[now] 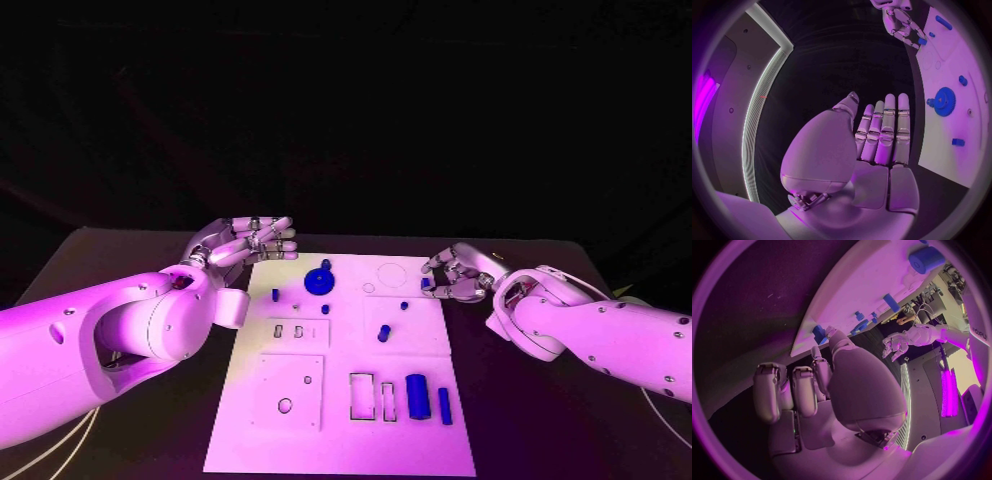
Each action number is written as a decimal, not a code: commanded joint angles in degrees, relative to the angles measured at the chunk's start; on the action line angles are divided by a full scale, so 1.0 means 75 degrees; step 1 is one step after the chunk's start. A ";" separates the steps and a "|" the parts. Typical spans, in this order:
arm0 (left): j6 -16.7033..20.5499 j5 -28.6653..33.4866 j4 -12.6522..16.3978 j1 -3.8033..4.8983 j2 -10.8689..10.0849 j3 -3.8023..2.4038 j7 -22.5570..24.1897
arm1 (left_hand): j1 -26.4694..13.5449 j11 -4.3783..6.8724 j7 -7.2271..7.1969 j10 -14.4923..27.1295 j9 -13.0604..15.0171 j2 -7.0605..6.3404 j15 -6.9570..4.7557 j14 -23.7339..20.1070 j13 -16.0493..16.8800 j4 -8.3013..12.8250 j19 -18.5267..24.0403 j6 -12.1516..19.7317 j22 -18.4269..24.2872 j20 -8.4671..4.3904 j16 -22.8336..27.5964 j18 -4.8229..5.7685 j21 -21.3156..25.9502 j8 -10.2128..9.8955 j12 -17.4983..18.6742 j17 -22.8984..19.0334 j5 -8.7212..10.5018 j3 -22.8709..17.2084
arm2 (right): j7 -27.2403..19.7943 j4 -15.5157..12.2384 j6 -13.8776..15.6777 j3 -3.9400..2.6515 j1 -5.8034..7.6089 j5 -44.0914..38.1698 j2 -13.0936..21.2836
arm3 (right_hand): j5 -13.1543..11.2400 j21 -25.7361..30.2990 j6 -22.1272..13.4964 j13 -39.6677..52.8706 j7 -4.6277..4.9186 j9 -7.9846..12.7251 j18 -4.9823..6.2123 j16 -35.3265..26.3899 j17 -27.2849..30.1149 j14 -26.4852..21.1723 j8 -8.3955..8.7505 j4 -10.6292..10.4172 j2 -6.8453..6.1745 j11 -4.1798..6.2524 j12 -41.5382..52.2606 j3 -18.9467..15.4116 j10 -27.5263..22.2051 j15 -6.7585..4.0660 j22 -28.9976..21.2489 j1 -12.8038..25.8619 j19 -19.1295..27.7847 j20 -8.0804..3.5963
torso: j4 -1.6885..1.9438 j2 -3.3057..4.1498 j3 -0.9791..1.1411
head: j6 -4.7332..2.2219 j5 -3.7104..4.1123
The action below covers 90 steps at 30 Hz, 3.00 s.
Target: Assemble the parts on the task board
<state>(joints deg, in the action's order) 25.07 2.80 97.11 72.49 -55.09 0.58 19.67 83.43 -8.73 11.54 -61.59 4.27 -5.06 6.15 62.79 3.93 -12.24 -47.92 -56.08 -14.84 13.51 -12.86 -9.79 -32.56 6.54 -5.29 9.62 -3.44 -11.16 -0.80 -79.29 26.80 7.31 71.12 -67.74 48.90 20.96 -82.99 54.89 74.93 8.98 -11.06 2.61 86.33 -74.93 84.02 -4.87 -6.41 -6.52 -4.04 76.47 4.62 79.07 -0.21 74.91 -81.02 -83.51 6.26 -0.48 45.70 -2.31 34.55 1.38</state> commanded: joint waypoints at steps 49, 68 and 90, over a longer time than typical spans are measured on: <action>-0.0101 -0.0012 0.0007 0.0010 -0.0030 -0.0006 0.0035 | -0.0031 -0.0033 0.0043 0.0013 -0.0008 -0.0006 0.0030 -0.0044 0.0002 0.0000 0.0092 -0.0021 -0.0019 -0.0005 -0.0056 -0.0066 -0.0065 -0.0045 0.0052 0.0014 0.0032 -0.0025 | 0.0179 0.0067 -0.0277 0.0002 -0.0006 -0.0420 -0.0093 | -0.0427 -0.0179 0.0902 0.0339 -0.0305 -0.0089 -0.0093 0.0101 -0.1093 0.0594 -0.0330 0.0015 0.0457 0.0268 0.0300 0.0518 0.0280 -0.0202 0.1183 0.0042 -0.0185 -0.0194 | 0.0004 -0.0002 0.0004 | 0.0040 -0.0022; -0.0106 -0.0012 -0.0039 0.0010 -0.0013 -0.0006 0.0037 | -0.0031 -0.0033 0.0043 0.0013 -0.0008 -0.0006 0.0030 -0.0044 0.0002 0.0000 0.0092 -0.0021 -0.0019 -0.0005 -0.0056 -0.0066 -0.0065 -0.0045 0.0052 0.0014 0.0032 -0.0025 | 0.0524 -0.0372 0.0412 -0.0026 0.0174 -0.0236 -0.0014 | -0.1075 -0.0292 0.1096 0.0424 -0.0422 -0.0122 -0.0133 0.0136 -0.1185 0.0615 -0.0409 0.0050 0.0719 0.0370 0.0357 0.0998 0.0373 -0.0299 0.1331 0.0097 -0.0296 -0.0298 | 0.0007 -0.0036 -0.0017 | 0.0056 -0.0070; -0.0092 -0.0012 -0.0281 0.0010 0.0199 -0.0004 -0.0007 | -0.0030 -0.0034 0.0044 0.0011 -0.0007 0.0010 0.0031 -0.0048 0.0003 -0.0002 0.0108 -0.0025 -0.0029 -0.0003 -0.0059 -0.0066 -0.0082 -0.0050 0.0058 0.0020 0.0033 -0.0032 | 0.2411 -0.1542 -0.0488 0.0037 0.0579 -0.1737 -0.1649 | -0.0797 -0.0433 0.1084 0.0517 -0.0421 -0.0114 -0.0181 0.0170 -0.1260 0.0635 -0.0378 -0.0012 0.0591 0.0374 0.0433 0.1071 0.0461 -0.0308 0.1490 0.0349 -0.0426 -0.0315 | 0.0110 -0.0176 -0.0112 | 0.0257 -0.0299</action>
<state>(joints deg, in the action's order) 25.08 2.80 95.00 72.49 -53.83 0.58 19.50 83.43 -8.73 11.54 -61.59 4.27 -5.06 6.15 62.79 3.94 -12.24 -47.51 -56.08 -14.98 13.51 -13.08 -9.79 -32.83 6.54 -5.05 9.71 -3.44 -11.16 13.81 -91.00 25.91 7.52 75.63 -76.77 37.04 14.65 -85.87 62.24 74.95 6.25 -11.60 1.96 87.23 -74.93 84.03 -7.54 -6.42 -2.05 -1.33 79.36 12.35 82.11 -2.27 74.93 -78.93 -83.81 4.28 0.17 44.50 -3.02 36.17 -0.63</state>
